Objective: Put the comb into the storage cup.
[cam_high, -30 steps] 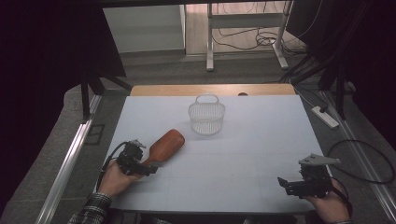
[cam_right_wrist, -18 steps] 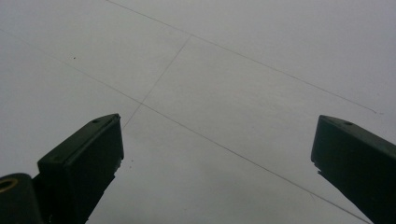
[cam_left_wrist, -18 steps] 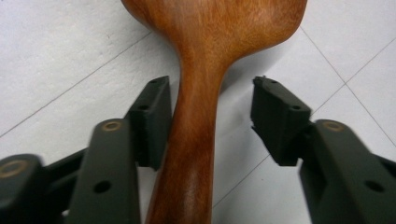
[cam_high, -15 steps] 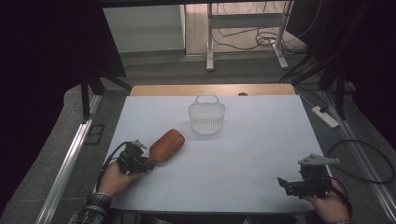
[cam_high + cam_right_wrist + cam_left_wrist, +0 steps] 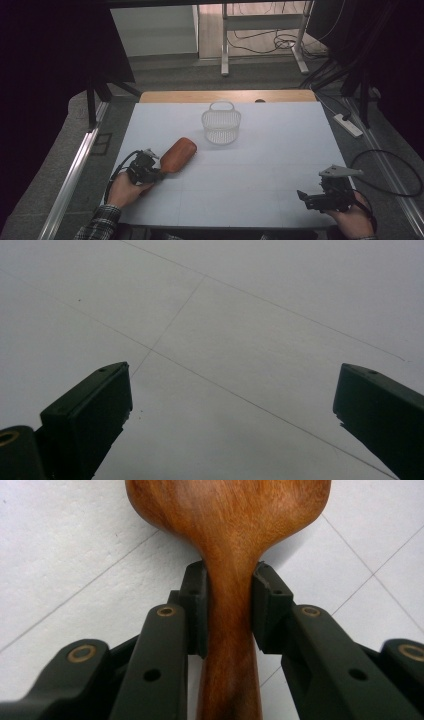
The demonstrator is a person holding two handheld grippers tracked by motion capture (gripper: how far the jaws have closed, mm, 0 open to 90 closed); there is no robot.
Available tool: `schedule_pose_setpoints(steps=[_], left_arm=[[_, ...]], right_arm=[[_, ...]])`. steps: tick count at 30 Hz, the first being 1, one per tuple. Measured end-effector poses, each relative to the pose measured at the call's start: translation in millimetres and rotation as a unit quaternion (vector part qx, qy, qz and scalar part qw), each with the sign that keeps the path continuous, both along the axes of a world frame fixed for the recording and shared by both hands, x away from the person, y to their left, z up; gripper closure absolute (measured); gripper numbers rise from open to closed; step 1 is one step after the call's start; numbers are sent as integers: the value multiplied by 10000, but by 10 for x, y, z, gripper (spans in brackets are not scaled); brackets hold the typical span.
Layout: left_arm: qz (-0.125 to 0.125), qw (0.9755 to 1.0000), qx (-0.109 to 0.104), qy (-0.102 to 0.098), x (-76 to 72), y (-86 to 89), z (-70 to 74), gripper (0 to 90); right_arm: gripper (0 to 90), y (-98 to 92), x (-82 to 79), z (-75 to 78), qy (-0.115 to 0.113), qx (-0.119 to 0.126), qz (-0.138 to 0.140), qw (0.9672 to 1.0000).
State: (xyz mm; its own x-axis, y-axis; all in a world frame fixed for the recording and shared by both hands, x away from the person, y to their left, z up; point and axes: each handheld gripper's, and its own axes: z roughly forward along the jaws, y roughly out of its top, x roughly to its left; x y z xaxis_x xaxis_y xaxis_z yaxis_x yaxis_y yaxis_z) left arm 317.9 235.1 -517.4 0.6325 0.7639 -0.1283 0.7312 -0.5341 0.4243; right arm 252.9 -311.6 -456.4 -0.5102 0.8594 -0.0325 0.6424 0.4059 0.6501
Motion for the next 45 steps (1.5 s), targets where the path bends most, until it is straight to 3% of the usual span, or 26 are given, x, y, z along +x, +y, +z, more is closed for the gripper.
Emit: schedule_pose_setpoints(steps=[7,15,24,40,45], left_arm=[[21,9999,-35,-107,-4,-10,45,713],[90,9996,-243,-74,9,21,57,712],[140,9991,-329,-216,-8,32,99,711],[172,9961,-692,-529,-88,70,234,710],[201,9941,-822,-683,-128,88,290,710]], right_arm=[[23,0,-1,1,-4,-1,12,10000],[23,0,-2,1,-14,3,23,10000],[23,1,-6,3,-35,-2,30,10000],[17,-1,-31,17,-154,40,85,9998],[9,-3,-39,23,-188,75,125,9997]])
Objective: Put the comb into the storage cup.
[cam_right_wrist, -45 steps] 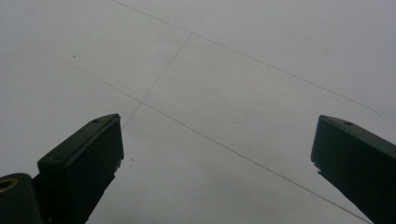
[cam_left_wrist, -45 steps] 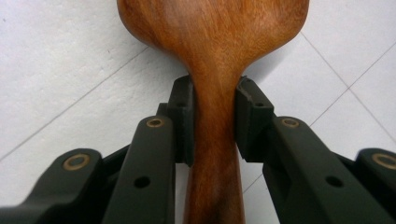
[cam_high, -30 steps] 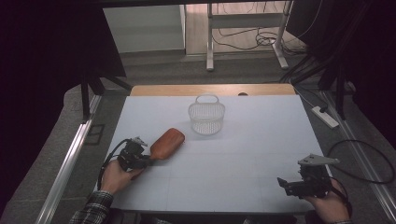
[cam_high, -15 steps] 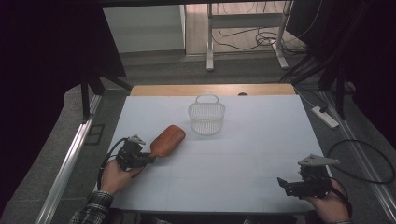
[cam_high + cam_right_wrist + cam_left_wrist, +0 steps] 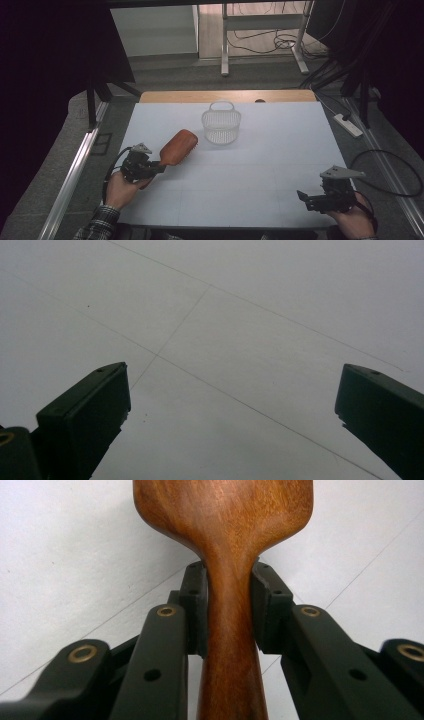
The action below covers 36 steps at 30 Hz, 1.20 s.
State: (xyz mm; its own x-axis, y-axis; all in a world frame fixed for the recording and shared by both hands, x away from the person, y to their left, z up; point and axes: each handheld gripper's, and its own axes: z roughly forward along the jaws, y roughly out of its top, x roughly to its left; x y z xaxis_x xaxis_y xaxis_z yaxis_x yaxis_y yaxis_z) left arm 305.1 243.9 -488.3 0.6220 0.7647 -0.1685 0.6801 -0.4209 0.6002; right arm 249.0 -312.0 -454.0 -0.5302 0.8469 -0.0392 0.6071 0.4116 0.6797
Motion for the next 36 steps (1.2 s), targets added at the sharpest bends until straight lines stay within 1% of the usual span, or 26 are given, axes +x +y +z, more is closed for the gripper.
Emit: schedule_pose_setpoints(steps=[10,13,15,16,19,22,27,30,35,36], left_arm=[[8,9995,-179,-278,-80,11,98,710],[-17,9989,-296,-355,-104,11,127,709],[-6,9986,-333,-410,-120,4,145,709],[-11,9983,-377,-435,-126,1,155,709],[-20,9979,-408,-511,-144,-10,177,709],[-28,9973,-457,-577,-159,-24,193,709],[-87,9965,-491,-676,-178,-53,220,710],[-155,9959,-508,-728,-191,-79,238,709],[-301,9950,-535,-787,-206,-145,255,709],[-317,9949,-533,-792,-208,-156,257,709]], right_arm=[[0,-5,-14,14,-83,59,44,9999],[0,-4,-17,18,-79,87,59,9999],[0,-2,-18,20,-83,103,69,9999],[0,-1,-18,21,-86,116,72,9999],[0,3,-19,30,-141,210,92,9996],[0,15,-14,40,-209,308,180,9991],[0,55,9,52,-335,383,338,9981],[0,85,27,70,-408,492,418,9971],[0,131,58,100,-441,546,553,9960],[0,145,71,109,-486,584,597,9953]])
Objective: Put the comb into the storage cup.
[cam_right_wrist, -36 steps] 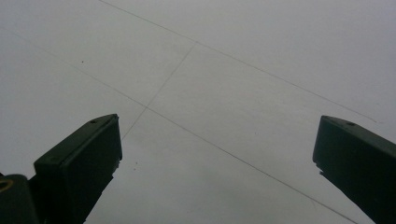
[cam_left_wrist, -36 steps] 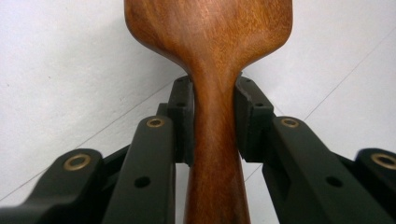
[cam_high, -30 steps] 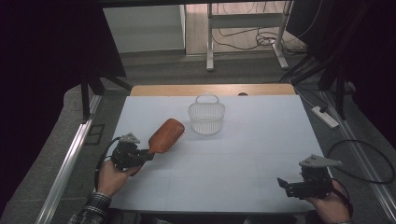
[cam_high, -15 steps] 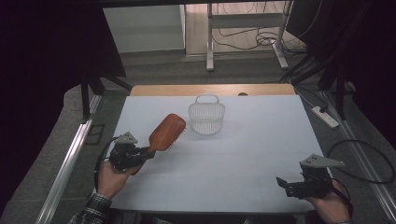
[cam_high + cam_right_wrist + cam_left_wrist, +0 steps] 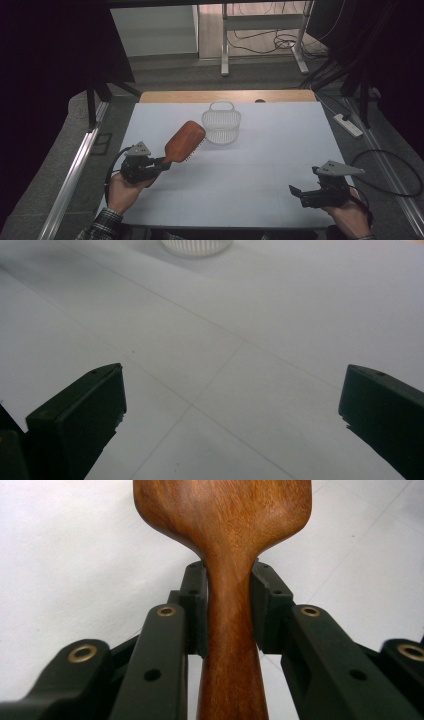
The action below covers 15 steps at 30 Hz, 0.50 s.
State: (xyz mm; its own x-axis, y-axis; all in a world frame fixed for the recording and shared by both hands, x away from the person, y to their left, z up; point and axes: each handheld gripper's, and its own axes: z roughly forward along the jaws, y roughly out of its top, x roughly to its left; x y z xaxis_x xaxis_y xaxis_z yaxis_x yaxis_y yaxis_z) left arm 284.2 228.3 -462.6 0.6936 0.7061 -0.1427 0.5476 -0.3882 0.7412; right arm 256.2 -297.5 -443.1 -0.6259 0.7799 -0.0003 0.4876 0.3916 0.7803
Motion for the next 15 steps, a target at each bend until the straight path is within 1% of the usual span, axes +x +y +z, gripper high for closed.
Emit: schedule_pose_setpoints(steps=[6,8,11,13,15], left_arm=[[-78,10000,-9,-25,-3,-49,7,709],[-112,9999,-70,-12,-1,-70,15,709],[-154,9998,-99,-2,2,-96,20,710],[-169,9998,-94,-10,2,-108,21,709],[-193,9998,-54,-24,1,-130,23,710]], right_arm=[[0,61,66,49,69,258,102,9996],[0,85,83,63,69,356,151,9992],[0,135,101,77,96,400,218,9989],[0,155,106,82,74,439,248,9987],[0,211,130,98,114,597,317,9976]])
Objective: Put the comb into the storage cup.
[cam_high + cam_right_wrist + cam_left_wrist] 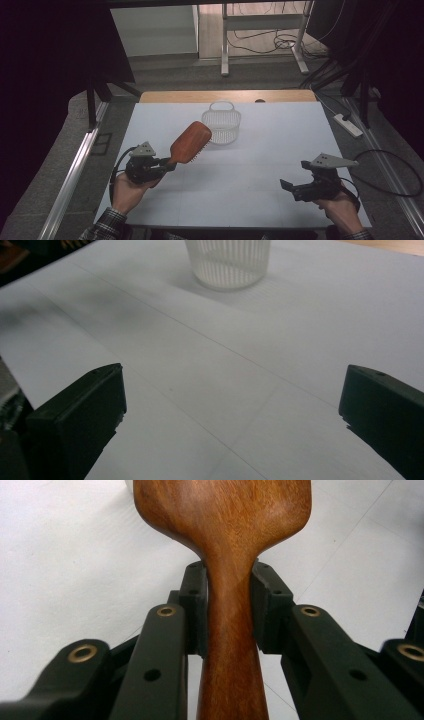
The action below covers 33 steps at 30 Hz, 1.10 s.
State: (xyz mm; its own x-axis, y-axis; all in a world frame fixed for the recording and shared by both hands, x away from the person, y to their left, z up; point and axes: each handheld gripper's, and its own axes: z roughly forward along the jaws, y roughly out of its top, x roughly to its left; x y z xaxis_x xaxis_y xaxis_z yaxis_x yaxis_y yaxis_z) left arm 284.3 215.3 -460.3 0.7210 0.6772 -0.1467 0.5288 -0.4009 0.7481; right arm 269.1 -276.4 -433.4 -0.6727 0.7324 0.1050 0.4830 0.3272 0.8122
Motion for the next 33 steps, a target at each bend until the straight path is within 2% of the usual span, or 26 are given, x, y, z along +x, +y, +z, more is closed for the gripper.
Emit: schedule_pose_setpoints(steps=[2,8,18,26,28,33], left_arm=[[-21,10000,1,-18,-2,-19,2,709],[-130,9999,0,-29,6,-79,15,710],[-266,9996,-39,-47,30,-180,31,709],[-362,9993,-2,-89,44,-289,35,709],[-390,9992,-24,-82,55,-309,35,709],[-441,9990,-82,-86,70,-373,41,709]], right_arm=[[0,37,15,9,33,91,36,9999],[0,145,73,14,87,91,70,9999],[0,309,170,22,213,403,230,9987],[0,480,233,14,231,485,413,9977],[0,521,258,2,325,422,392,9978],[0,582,313,0,419,610,442,9963]])
